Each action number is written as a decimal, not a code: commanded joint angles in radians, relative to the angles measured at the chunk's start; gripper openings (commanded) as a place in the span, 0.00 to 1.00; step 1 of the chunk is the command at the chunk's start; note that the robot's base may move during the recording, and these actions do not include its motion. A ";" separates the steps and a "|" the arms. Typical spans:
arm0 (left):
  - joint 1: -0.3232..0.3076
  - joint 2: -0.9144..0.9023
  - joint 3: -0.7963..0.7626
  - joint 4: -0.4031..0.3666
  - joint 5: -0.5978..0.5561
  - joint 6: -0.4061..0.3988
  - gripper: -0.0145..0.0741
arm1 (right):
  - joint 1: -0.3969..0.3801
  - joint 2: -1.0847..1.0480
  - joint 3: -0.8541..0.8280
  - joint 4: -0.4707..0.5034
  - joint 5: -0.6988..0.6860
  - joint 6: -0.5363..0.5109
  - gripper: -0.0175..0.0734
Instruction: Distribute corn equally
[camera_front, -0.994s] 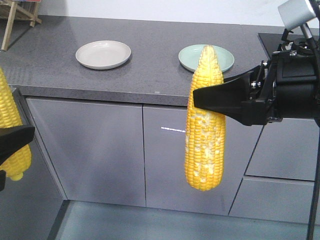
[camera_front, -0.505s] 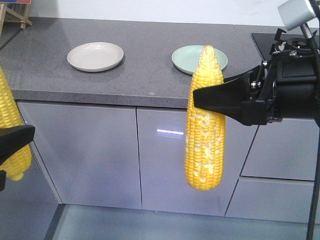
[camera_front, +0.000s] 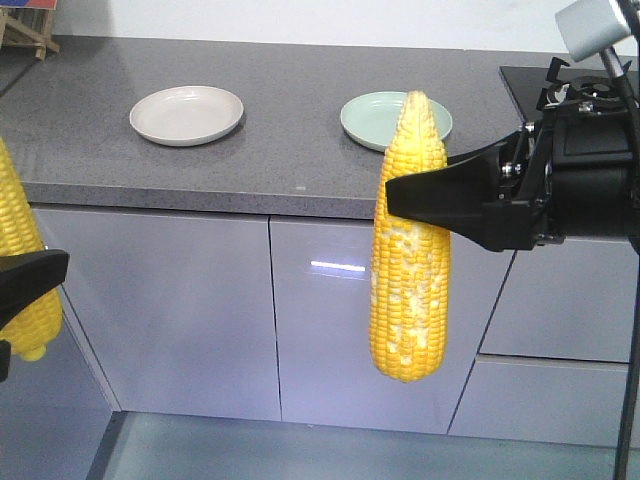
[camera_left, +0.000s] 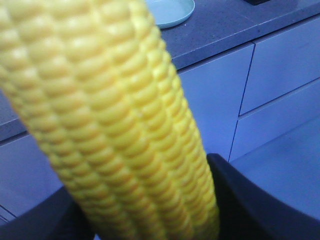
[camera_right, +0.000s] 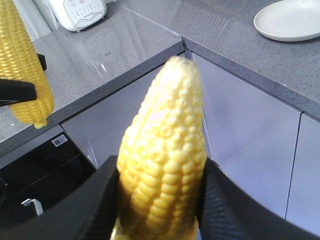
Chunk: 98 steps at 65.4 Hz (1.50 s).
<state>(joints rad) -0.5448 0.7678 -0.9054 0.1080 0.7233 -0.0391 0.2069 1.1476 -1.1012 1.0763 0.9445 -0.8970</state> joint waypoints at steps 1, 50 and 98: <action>-0.005 -0.005 -0.027 0.006 -0.068 0.001 0.51 | -0.001 -0.022 -0.025 0.060 -0.023 -0.008 0.43; -0.005 -0.005 -0.027 0.006 -0.068 0.001 0.51 | -0.001 -0.022 -0.025 0.060 -0.023 -0.008 0.43; -0.005 -0.005 -0.027 0.006 -0.068 0.001 0.51 | -0.001 -0.022 -0.025 0.060 -0.023 -0.008 0.43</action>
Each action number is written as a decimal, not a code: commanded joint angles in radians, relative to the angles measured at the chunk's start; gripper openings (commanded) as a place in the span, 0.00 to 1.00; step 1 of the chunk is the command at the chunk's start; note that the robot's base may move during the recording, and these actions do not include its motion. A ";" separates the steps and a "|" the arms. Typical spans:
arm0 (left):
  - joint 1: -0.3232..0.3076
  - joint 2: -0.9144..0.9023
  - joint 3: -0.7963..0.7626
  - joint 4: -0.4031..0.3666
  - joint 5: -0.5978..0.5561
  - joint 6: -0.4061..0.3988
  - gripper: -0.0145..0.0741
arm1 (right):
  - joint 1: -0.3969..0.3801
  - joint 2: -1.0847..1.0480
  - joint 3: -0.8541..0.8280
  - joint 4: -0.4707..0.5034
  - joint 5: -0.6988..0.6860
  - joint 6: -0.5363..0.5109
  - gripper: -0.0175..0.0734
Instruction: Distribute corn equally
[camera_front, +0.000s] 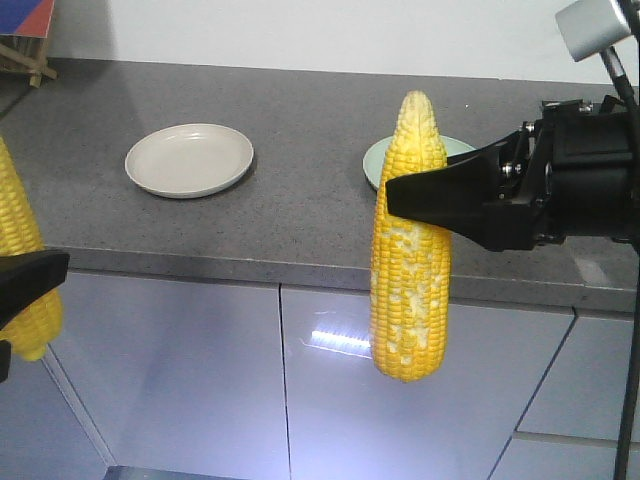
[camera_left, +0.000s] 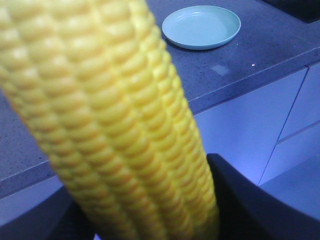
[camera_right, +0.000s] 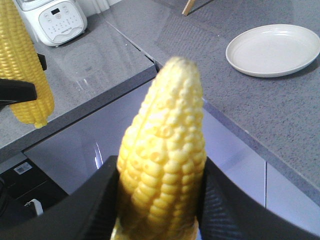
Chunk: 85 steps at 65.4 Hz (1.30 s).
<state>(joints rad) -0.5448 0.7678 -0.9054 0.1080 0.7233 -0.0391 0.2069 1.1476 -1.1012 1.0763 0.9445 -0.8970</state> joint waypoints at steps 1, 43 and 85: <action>-0.005 -0.005 -0.027 0.006 -0.068 0.001 0.51 | -0.001 -0.022 -0.025 0.060 -0.023 -0.008 0.43; -0.005 -0.005 -0.027 0.006 -0.068 0.001 0.51 | -0.001 -0.022 -0.025 0.060 -0.023 -0.008 0.43; -0.005 -0.005 -0.027 0.006 -0.068 0.001 0.51 | -0.001 -0.022 -0.025 0.060 -0.023 -0.008 0.43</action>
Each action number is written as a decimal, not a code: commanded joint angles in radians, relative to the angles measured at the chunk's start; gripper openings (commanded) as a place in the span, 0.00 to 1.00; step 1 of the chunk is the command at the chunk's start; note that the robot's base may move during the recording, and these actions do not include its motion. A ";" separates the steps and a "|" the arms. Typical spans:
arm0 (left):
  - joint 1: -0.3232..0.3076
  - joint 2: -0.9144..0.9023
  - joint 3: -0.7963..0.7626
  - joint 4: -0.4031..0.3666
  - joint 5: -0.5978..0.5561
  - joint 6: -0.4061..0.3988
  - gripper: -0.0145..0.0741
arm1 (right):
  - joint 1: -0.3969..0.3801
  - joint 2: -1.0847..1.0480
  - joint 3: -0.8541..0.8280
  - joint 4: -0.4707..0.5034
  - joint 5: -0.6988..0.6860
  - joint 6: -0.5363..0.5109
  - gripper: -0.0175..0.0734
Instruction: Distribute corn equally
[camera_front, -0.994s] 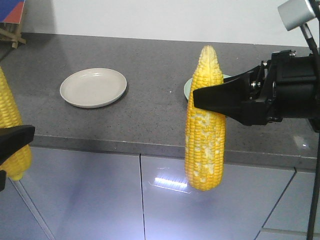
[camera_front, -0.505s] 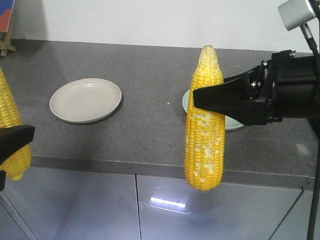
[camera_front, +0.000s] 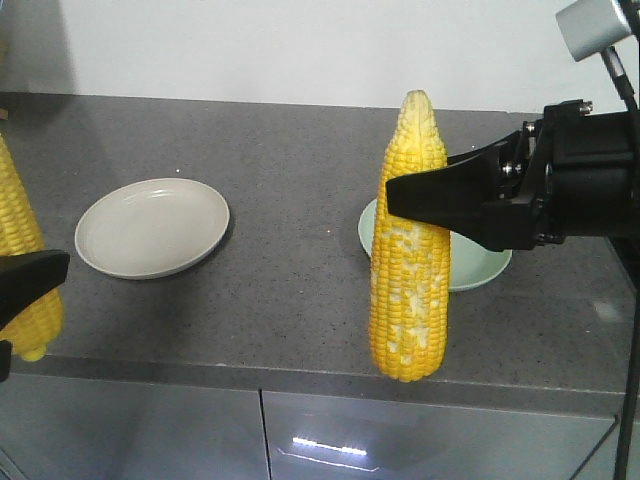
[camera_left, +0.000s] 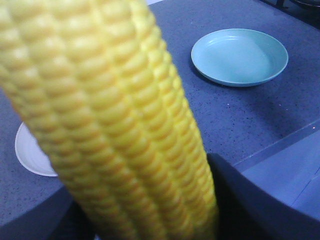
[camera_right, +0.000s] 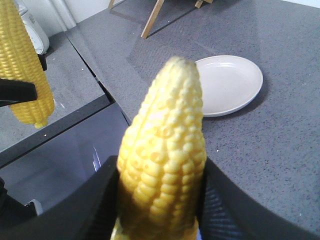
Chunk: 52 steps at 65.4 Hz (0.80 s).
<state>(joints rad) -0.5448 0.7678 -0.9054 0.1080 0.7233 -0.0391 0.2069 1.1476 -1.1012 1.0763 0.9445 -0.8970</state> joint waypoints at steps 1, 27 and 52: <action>-0.005 -0.005 -0.027 0.006 -0.068 0.001 0.51 | -0.001 -0.022 -0.025 0.060 -0.023 -0.008 0.43; -0.005 -0.005 -0.027 0.006 -0.068 0.001 0.51 | -0.001 -0.022 -0.025 0.060 -0.023 -0.008 0.43; -0.005 -0.005 -0.027 0.006 -0.068 0.001 0.51 | -0.001 -0.022 -0.025 0.060 -0.023 -0.008 0.43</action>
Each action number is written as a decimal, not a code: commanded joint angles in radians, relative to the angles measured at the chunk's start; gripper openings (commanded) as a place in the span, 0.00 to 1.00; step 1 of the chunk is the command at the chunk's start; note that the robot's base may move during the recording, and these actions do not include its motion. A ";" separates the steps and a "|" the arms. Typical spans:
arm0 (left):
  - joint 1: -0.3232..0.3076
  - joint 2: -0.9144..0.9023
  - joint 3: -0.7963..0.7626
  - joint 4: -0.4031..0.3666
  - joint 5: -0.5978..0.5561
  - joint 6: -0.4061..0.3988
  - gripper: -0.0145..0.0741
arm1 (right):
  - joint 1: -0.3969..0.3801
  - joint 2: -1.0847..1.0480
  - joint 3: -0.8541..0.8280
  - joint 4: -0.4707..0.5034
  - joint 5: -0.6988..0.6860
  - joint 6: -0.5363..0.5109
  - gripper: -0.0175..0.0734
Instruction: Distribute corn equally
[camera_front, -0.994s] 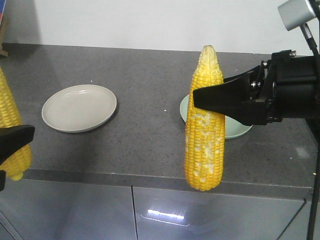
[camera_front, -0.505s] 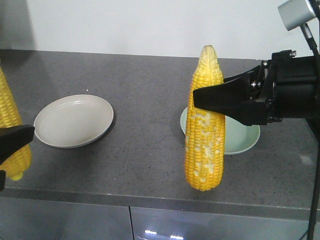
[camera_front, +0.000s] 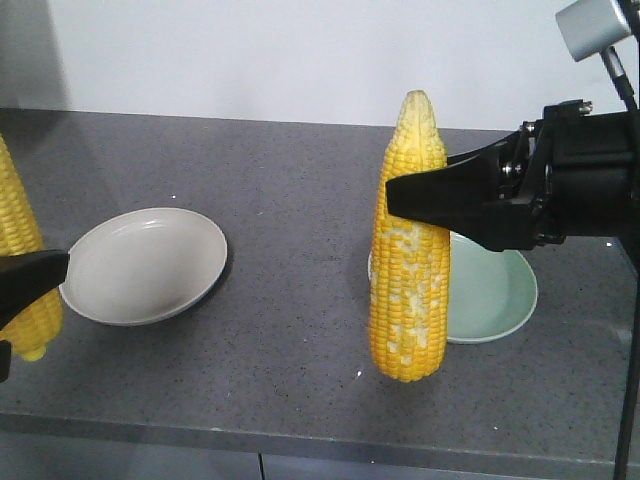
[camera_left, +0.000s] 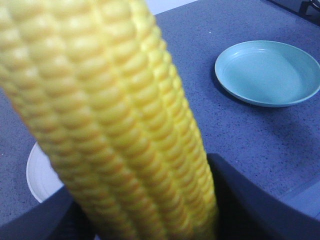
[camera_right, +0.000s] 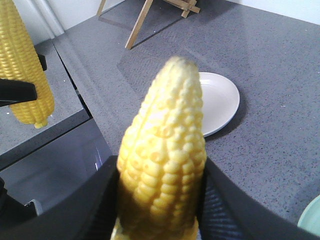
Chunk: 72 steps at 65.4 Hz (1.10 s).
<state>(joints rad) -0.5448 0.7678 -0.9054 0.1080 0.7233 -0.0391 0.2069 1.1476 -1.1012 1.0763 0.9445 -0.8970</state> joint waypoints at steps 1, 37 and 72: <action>-0.005 -0.005 -0.027 0.006 -0.068 0.001 0.51 | -0.001 -0.022 -0.025 0.060 -0.023 -0.008 0.43; -0.005 -0.005 -0.027 0.006 -0.068 0.001 0.51 | -0.001 -0.022 -0.025 0.060 -0.023 -0.008 0.43; -0.005 -0.005 -0.027 0.006 -0.068 0.001 0.51 | -0.001 -0.022 -0.025 0.060 -0.023 -0.008 0.43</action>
<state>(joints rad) -0.5448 0.7678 -0.9054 0.1080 0.7233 -0.0391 0.2069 1.1476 -1.1012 1.0763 0.9445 -0.8970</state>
